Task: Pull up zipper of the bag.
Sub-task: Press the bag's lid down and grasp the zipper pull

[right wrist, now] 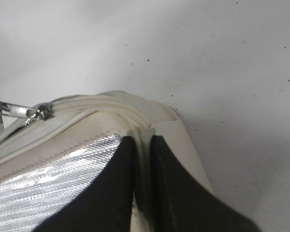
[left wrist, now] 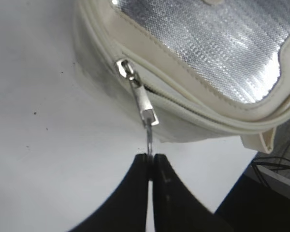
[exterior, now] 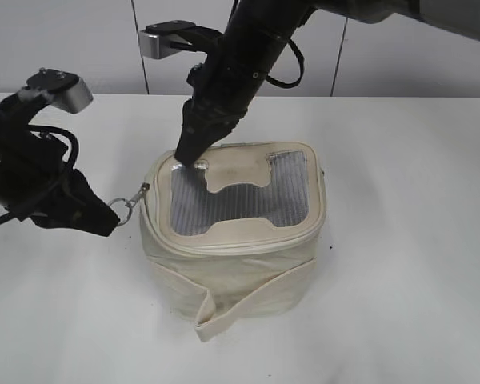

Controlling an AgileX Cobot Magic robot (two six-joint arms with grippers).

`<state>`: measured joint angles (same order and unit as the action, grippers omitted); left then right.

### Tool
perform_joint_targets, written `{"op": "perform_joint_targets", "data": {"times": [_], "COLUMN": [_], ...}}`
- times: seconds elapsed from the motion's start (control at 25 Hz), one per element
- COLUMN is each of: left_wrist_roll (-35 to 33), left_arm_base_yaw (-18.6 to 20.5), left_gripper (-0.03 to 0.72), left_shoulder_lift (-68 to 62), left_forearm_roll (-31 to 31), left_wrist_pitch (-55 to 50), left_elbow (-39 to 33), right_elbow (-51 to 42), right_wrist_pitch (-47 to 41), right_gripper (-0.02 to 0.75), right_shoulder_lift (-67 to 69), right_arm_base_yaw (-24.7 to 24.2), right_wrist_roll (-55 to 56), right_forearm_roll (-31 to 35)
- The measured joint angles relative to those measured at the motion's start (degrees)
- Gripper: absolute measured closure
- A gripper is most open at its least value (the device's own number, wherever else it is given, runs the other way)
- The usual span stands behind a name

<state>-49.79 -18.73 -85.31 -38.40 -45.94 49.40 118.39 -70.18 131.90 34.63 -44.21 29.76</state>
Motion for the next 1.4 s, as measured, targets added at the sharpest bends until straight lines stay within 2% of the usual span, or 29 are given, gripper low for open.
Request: {"op": "perform_joint_targets", "data": {"times": [0.4,0.72,0.88,1.12,1.4], "left_wrist_roll": [0.6,3.6,7.0,12.7,15.2], "left_arm_base_yaw": [-0.1,-3.3,-6.0,-12.2,-20.7], "left_gripper": [0.691,0.691,0.691,0.691,0.691], "left_shoulder_lift": [0.0,1.8,3.2,3.3,3.3], "left_forearm_roll": [-1.4,-1.2,-0.8,0.5,-0.1], "left_wrist_pitch": [-7.1,-12.5,-12.9,-10.7,-1.7], "left_elbow": [0.1,0.1,0.1,0.1,0.1], "right_elbow": [0.0,0.0,0.0,0.0,0.0], "right_wrist_pitch": [-0.2,-0.2,-0.2,-0.2,-0.2], "right_gripper": [0.665,0.665,0.665,0.666,0.666], "right_shoulder_lift": [0.0,0.0,0.0,0.0,0.0], "right_arm_base_yaw": [0.1,0.1,0.1,0.1,0.1], "right_wrist_roll": [0.6,0.9,1.1,1.3,1.3], "right_forearm_roll": [0.0,-0.1,-0.1,-0.1,-0.1]}}
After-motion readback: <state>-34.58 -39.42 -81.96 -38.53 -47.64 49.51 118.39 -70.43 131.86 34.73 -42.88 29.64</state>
